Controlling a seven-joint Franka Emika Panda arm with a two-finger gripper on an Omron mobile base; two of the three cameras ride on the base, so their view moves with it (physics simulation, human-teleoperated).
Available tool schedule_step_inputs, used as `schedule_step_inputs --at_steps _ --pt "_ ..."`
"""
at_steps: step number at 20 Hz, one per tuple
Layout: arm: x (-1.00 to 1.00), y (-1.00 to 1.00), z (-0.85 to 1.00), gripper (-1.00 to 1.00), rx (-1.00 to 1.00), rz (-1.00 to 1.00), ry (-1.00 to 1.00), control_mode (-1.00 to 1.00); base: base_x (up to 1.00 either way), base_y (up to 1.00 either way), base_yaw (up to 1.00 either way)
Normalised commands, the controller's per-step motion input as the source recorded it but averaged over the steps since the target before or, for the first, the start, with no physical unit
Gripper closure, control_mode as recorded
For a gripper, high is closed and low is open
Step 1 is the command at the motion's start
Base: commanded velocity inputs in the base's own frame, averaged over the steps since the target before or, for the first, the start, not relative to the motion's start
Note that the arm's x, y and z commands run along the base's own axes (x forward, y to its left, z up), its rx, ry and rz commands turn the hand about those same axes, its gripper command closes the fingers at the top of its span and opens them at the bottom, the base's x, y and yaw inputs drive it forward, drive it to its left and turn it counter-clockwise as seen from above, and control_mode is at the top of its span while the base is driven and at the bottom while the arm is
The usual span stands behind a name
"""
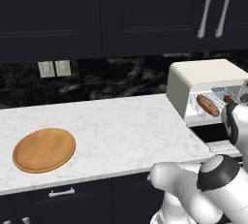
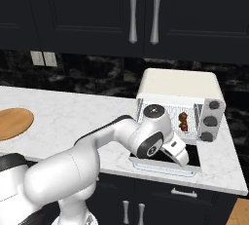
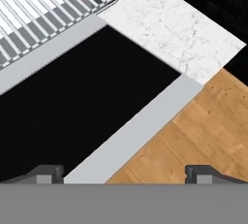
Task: Pick up the kebab skewer and baguette bread, and place them inside the toaster oven. Close the toaster oven door and start by setting the timer.
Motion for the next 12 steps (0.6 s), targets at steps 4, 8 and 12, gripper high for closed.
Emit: schedule_step_inputs --at_steps 4,8,12 --pt "0.06 -0.08 0.00 -1.00 0.00 -0.03 0.03 -1.00 0.00 0.00 0.00" --pt "0.20 -0.01 0.00 -1.00 0.00 -0.07 0.05 -1.00 0.00 0.00 0.00" --pt "0.32 0.00 0.00 -1.00 0.00 -0.10 0.10 -1.00 0.00 0.00 0.00"
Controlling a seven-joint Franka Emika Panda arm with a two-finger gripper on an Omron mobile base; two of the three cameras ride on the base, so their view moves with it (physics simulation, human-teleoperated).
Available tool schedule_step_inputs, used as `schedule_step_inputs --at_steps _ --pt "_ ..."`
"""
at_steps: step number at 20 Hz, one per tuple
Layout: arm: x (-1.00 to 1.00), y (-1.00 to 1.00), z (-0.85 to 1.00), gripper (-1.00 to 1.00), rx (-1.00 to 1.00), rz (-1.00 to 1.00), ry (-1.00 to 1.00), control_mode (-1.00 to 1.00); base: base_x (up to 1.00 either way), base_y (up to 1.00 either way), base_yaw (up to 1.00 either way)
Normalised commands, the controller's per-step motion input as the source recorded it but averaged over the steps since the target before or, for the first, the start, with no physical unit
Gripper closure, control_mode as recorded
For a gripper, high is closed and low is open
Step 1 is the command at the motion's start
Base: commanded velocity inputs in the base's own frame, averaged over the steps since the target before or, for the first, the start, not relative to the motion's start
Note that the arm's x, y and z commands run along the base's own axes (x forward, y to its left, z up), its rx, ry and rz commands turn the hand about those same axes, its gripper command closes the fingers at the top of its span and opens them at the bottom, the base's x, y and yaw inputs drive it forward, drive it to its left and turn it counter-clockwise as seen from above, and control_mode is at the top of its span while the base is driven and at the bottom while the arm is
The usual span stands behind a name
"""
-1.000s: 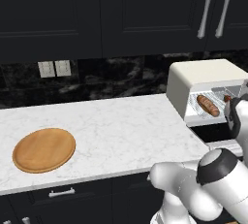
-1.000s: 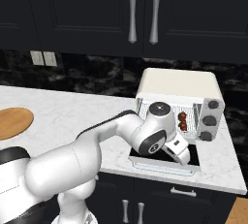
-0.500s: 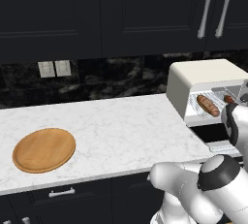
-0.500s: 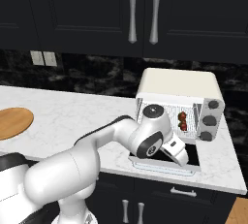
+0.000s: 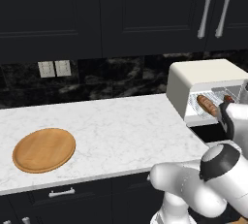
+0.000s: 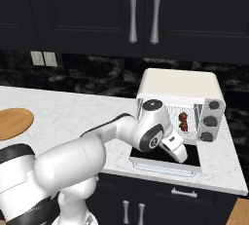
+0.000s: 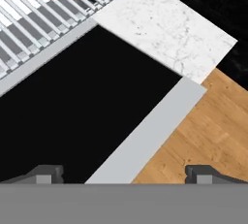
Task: Pick up the kebab skewer and baguette bread, and place them inside the toaster oven. Close the toaster oven door and start by setting the timer.
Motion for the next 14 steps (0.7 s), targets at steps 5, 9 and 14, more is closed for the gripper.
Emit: schedule_step_inputs --at_steps 5,9,14 --pt "0.22 -0.10 -0.20 -1.00 0.02 -0.09 0.05 -1.00 0.00 0.00 0.00" --pt "0.20 -0.03 -0.14 -1.00 0.03 -0.08 0.00 -1.00 0.00 0.00 0.00" --pt "0.43 0.00 0.00 -1.00 0.06 -0.08 0.00 -1.00 0.00 0.00 0.00"
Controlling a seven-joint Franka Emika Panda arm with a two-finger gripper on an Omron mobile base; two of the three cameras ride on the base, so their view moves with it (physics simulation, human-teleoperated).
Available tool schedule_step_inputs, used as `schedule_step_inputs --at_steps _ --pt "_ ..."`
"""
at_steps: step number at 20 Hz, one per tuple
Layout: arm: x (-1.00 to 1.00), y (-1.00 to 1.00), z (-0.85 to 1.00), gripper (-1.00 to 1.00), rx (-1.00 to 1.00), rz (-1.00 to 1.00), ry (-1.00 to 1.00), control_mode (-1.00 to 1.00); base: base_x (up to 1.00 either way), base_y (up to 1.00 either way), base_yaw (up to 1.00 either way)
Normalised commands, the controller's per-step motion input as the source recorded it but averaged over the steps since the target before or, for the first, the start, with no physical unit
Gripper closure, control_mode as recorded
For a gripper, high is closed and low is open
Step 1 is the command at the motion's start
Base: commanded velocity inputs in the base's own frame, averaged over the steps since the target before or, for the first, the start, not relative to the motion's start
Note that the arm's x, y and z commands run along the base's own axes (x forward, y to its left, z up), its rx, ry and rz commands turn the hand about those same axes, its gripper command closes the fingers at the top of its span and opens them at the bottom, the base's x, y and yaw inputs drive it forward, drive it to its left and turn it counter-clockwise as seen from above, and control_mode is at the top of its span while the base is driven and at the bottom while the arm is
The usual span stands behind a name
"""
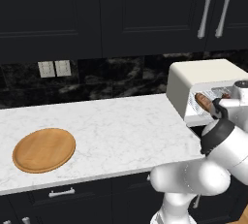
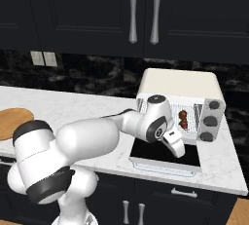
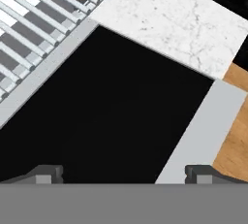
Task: Pick up the kebab skewer and baguette bread, and place them inside the toaster oven. Close the toaster oven door and start by setting the timer.
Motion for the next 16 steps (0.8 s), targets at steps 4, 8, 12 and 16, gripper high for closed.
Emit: schedule_step_inputs --at_steps 4,8,12,16 --pt "0.38 0.00 -0.02 -1.00 0.03 -0.07 0.00 -1.00 0.00 0.00 0.00" --pt "0.29 0.00 0.00 -1.00 0.02 -0.06 0.00 -1.00 0.00 0.00 0.00" --pt "0.44 0.04 0.00 -1.00 0.04 -0.07 0.00 -1.00 0.00 0.00 0.00" --pt "0.24 0.19 -0.11 -1.00 0.05 -0.09 -0.02 -1.00 0.00 0.00 0.00"
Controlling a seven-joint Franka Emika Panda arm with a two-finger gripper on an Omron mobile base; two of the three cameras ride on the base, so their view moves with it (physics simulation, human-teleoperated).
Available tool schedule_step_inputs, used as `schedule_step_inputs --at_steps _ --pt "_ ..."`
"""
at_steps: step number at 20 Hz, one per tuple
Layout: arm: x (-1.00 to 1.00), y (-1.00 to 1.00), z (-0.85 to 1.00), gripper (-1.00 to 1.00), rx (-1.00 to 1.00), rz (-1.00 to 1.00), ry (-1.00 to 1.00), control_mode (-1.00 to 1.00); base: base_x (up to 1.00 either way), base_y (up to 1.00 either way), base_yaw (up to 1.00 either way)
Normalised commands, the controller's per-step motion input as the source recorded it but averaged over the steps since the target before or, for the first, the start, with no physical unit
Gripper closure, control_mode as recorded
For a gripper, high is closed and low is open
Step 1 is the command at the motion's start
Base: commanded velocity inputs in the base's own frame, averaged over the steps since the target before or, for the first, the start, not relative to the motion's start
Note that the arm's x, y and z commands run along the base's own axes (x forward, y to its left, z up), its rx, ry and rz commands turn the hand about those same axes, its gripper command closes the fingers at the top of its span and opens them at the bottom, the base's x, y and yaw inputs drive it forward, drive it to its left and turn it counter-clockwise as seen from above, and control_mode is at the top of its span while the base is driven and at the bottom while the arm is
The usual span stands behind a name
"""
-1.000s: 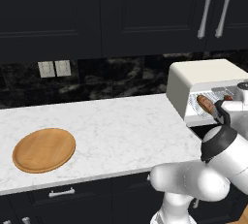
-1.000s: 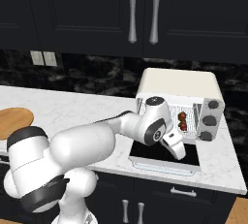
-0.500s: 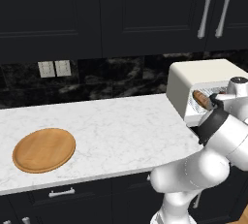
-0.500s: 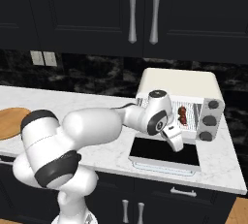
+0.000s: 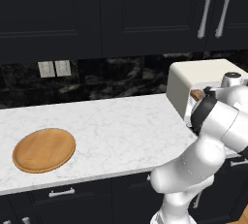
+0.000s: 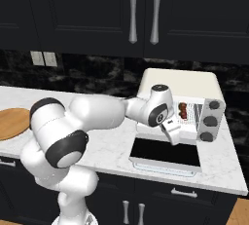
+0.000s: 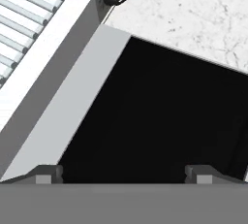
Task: Pick up the kebab skewer and baguette bread, and place them inside the toaster oven. Close the toaster oven door and start by setting the timer.
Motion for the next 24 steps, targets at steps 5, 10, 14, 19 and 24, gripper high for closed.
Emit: schedule_step_inputs --at_steps 5,10,14,19,24 --pt "0.13 0.11 -0.18 -1.00 0.02 -0.07 0.00 -1.00 0.00 0.00 0.00" --pt "0.00 0.01 -0.20 -1.00 0.00 -0.06 0.00 -1.00 0.00 0.00 0.00" --pt "-0.20 0.00 0.00 -1.00 0.00 -0.02 -0.01 -1.00 0.00 0.00 0.00" --pt "-0.63 -0.01 0.00 -1.00 0.00 -0.01 -0.04 -1.00 0.00 0.00 0.00" --pt "-0.97 0.02 0.04 -1.00 0.00 0.01 -0.04 -1.00 0.00 0.00 0.00"
